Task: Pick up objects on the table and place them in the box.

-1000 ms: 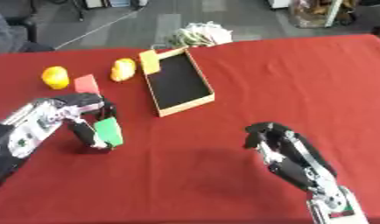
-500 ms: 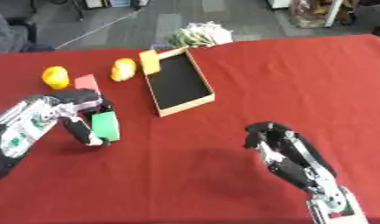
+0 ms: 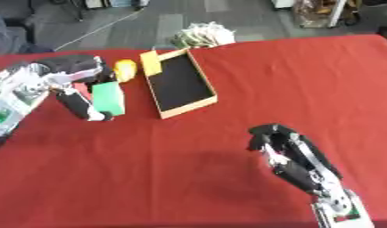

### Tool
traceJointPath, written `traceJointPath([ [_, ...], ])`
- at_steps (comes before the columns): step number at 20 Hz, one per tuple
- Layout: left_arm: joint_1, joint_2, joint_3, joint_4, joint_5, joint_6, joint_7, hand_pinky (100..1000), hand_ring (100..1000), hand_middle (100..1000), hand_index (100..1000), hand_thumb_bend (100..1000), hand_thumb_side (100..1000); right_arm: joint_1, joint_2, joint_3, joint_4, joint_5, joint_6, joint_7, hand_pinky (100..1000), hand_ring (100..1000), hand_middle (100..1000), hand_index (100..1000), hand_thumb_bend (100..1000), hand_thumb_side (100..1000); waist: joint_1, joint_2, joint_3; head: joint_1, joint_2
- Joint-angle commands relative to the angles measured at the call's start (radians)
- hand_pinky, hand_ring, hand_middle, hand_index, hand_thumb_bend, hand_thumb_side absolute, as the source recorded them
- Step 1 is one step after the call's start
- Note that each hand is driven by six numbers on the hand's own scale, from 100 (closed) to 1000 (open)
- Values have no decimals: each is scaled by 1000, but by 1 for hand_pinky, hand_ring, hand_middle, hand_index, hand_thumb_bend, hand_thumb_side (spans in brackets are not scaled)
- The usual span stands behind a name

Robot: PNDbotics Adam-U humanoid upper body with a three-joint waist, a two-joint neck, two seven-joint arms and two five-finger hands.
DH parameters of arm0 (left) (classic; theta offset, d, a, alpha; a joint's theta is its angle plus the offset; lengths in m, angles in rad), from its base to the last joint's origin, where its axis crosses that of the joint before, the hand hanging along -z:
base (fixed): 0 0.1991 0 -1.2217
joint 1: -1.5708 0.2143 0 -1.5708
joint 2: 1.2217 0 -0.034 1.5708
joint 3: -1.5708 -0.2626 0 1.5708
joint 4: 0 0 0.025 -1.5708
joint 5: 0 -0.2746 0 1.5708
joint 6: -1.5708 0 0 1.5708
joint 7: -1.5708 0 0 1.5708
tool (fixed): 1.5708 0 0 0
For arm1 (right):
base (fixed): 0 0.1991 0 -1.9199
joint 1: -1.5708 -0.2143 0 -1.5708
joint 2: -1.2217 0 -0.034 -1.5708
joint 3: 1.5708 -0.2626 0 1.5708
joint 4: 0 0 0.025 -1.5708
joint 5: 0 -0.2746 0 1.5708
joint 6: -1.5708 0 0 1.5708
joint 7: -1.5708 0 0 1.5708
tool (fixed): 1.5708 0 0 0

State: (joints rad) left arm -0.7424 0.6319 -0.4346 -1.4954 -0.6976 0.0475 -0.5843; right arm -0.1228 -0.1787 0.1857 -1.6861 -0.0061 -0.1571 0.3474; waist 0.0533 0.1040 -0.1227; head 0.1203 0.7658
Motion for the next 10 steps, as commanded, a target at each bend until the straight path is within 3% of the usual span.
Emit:
traceJointPath([
  [1,-68,-47,4,60,-44,-17,0,541,432,396,607,398,196,-11,4,6,-8,-2,-2,8,728,585,544,716,100,444,-4,-30,-8,-3,4],
  [6,-141,-175,14,237,-158,-62,49,571,465,421,632,435,196,-16,13,19,-7,-9,0,21,728,585,544,716,100,440,-16,-27,-30,1,4],
  [10,-176,-271,60,379,-256,-75,119,593,481,436,649,444,185,-23,17,30,-8,-15,1,30,728,585,544,716,100,438,-22,-20,-47,7,4],
])
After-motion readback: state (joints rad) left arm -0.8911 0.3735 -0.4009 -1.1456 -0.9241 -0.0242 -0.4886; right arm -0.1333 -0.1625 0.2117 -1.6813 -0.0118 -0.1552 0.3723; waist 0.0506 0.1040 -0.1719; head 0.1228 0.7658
